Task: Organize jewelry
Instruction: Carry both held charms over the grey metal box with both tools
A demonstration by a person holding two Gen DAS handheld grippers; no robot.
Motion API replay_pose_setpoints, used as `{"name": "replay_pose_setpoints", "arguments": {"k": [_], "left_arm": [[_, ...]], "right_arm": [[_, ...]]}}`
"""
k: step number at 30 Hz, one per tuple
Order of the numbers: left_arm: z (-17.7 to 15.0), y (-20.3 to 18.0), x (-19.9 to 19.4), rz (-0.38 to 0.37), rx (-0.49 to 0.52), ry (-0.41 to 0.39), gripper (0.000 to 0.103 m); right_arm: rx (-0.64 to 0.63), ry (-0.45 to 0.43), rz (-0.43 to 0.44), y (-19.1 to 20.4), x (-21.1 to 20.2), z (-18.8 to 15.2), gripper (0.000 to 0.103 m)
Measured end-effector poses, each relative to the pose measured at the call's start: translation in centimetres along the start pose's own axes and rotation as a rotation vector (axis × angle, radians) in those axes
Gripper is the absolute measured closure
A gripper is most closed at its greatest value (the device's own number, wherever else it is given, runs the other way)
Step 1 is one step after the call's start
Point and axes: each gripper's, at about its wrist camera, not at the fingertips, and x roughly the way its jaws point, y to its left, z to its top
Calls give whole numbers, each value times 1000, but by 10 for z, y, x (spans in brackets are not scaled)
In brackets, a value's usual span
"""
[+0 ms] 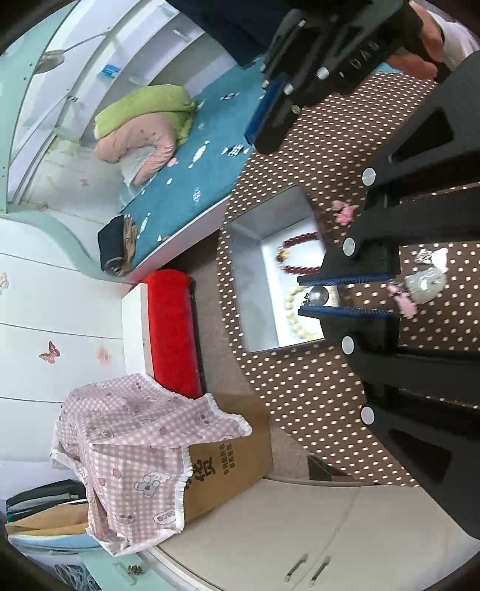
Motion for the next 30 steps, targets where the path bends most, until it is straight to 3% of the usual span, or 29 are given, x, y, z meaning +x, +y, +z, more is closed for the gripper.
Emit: {"name": "replay_pose_setpoints", "arguments": {"k": [9, 17, 30], "left_arm": [[29, 14, 22, 17, -19, 5, 94], [41, 21, 55, 6, -38, 55, 94], [39, 23, 90, -25, -53, 137, 93]], "right_arm": [[16, 63, 20, -4, 52, 23, 91], [21, 118, 19, -9, 89, 25, 91], [51, 163, 61, -14, 108, 23, 89]]}}
